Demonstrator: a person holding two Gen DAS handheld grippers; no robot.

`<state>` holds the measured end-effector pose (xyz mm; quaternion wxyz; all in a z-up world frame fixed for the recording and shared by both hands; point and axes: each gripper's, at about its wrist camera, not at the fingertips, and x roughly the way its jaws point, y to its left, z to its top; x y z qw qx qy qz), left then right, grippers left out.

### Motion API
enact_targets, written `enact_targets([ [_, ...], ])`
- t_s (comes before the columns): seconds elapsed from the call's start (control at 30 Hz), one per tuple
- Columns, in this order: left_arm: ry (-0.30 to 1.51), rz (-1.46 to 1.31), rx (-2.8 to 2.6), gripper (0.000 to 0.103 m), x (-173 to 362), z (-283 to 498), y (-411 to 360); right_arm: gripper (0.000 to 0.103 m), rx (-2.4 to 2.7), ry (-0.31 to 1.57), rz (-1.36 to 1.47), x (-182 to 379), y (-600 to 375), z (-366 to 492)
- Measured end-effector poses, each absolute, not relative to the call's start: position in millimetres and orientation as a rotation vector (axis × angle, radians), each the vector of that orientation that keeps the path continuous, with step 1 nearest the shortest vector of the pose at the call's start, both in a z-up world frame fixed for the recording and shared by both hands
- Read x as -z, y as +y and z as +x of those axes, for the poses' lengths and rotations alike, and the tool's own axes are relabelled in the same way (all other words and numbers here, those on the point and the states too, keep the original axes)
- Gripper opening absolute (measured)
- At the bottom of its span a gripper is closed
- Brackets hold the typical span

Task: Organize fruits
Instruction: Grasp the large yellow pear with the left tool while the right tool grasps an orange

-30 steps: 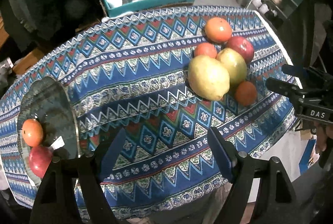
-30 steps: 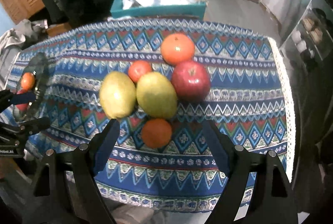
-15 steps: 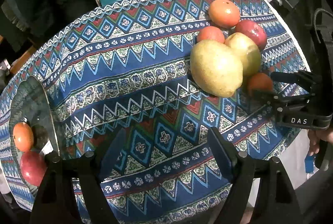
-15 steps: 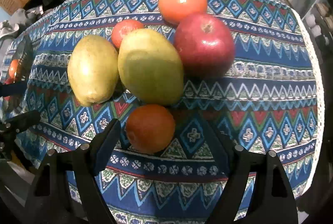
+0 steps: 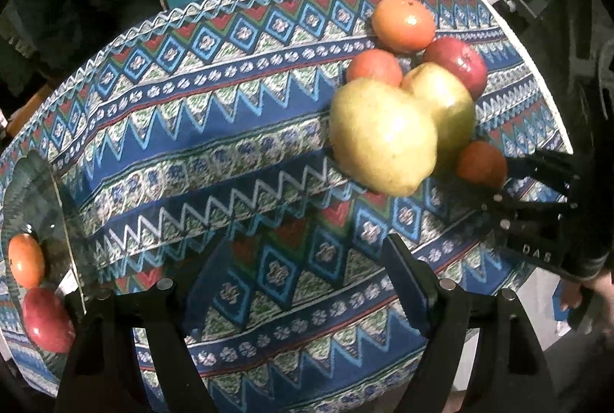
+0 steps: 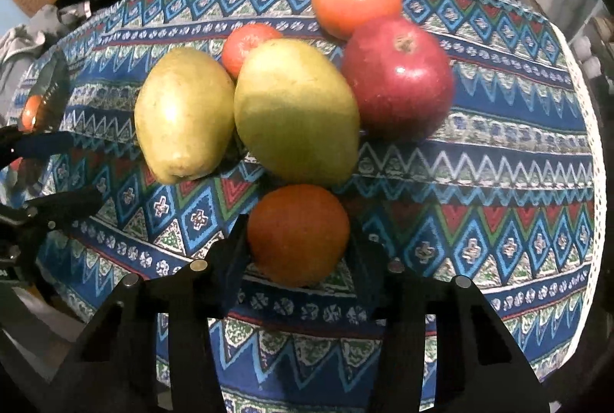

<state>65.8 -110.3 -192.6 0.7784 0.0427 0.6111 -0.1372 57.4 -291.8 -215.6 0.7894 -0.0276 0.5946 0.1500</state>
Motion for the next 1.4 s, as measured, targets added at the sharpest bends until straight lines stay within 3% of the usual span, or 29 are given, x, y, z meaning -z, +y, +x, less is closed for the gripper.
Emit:
enact_targets([
  [0.43,1.295,0.018,0.333,0.082,188.8,95.0,-145.1,0.047,-0.230,1.201,-0.014,182.4,-344.4,60.4],
  [0.5,1.299,0.008,0.333,0.087,188.3,99.3,-147.2,0.047,-0.228,1.198,0.009,180.7,-350.5,61.1],
  [0.57,1.315,-0.008,0.341,0.091,191.5,106.1,-152.8,0.047,-0.226,1.195,0.023,179.9,-354.8,63.0],
  [1.23,1.355,0.043,0.381,0.091,229.2,131.2,-174.9,0.047,-0.222,1.203,0.070,191.1,-359.0,74.3],
  [1.4,1.357,0.030,0.460,0.076,233.4,128.3,-177.8,0.047,-0.224,1.206,0.063,191.9,-357.9,74.0],
])
